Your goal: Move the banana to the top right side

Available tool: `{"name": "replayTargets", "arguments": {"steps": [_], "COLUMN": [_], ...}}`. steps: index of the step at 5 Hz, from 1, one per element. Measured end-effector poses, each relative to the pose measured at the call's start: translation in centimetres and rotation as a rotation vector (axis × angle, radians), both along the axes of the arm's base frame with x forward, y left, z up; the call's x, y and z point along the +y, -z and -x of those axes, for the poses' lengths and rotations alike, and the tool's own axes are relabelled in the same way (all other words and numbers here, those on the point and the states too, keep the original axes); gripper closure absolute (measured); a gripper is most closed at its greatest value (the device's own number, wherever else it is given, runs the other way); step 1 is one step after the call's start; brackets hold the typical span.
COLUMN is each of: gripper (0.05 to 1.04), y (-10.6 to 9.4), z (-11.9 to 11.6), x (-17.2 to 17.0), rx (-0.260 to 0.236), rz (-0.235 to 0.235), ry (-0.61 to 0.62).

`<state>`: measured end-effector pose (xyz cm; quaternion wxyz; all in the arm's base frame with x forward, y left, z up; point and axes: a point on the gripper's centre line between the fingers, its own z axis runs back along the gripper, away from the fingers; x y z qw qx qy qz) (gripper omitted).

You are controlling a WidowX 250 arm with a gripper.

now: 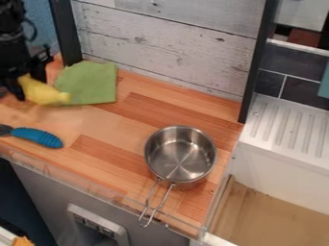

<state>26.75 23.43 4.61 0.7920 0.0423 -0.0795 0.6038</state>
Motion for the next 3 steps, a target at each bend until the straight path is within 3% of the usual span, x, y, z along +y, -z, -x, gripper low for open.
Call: {"name": "replayTargets", "arguments": {"steps": [1,3], "gripper": [0.523,0.523], "y": [-2.3,-3.3], "z": [-1.6,-5.7], "x": [-2.6,-9.4], "rx": [-0.033,-0.020], "rz": [0.060,0.068], "ry": [0.035,0.031]}}
